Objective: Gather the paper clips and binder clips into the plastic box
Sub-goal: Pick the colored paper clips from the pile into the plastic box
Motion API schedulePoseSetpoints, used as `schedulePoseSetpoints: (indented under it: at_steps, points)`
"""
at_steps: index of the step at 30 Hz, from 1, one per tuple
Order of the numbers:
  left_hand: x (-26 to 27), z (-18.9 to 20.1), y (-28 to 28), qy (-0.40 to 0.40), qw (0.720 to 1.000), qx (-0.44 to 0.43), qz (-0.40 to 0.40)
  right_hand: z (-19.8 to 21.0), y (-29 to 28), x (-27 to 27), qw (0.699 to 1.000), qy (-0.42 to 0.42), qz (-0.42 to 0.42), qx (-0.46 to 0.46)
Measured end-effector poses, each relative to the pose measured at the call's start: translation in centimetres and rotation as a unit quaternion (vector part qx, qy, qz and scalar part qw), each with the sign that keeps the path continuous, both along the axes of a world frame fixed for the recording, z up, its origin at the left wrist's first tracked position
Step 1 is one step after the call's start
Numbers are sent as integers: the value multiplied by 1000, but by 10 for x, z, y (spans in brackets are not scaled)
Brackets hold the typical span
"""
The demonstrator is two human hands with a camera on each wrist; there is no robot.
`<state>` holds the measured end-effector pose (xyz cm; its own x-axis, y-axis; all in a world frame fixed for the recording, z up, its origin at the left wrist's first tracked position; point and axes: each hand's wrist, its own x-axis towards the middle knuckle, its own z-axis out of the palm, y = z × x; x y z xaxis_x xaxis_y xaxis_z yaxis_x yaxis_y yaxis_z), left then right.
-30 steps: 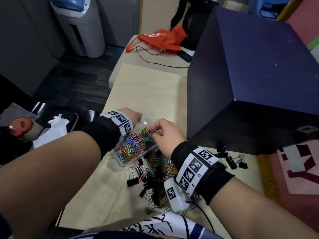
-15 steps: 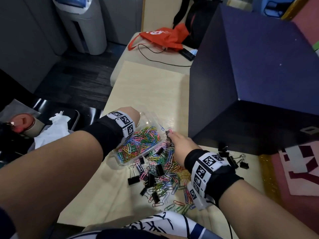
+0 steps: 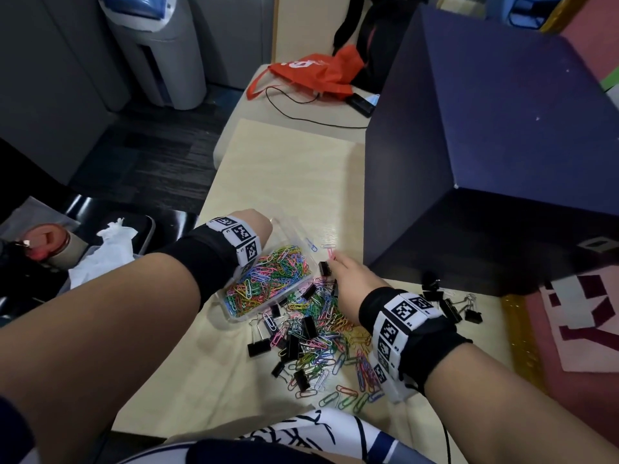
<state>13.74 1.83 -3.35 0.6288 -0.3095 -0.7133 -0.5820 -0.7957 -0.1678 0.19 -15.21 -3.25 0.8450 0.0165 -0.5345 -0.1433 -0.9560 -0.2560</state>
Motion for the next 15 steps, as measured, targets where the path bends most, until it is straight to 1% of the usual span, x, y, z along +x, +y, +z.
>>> schedulePoseSetpoints:
  at_steps: [2, 3, 4, 5, 6, 7, 8, 10, 11, 13, 15]
  points:
    - [25, -51, 8, 10, 997, 0, 75, -1, -3, 2, 1000, 27, -1, -14]
    - [33, -65, 10, 4, 996, 3, 87, -1, -4, 2, 999, 36, -2, -25]
    - [35, -64, 11, -2, 995, -14, 94, -2, -5, 2, 998, 45, -4, -33]
    - [26, -46, 12, -31, 995, -37, 86, -2, -6, 0, 998, 55, -9, -40]
    - [8, -11, 9, -52, 994, -60, 79, 0, -6, -1, 997, 65, -17, -49]
    - [-1, 11, 7, -70, 991, -88, 77, 1, -6, -3, 995, 68, -26, -65]
    - [-6, 22, 5, -85, 986, -123, 78, 3, -5, -5, 994, 68, -30, -83]
    - [-10, 35, 4, -90, 975, -176, 98, 6, -1, -9, 990, 75, -27, -118]
    - [-14, 38, 3, -78, 971, -200, 107, 7, 1, -9, 988, 78, -24, -131]
    - [-18, 41, 2, -27, 969, -221, 106, 9, 3, -7, 986, 88, -28, -141]
    - [-21, 40, 2, -10, 969, -228, 91, 12, 4, -1, 985, 93, -33, -144]
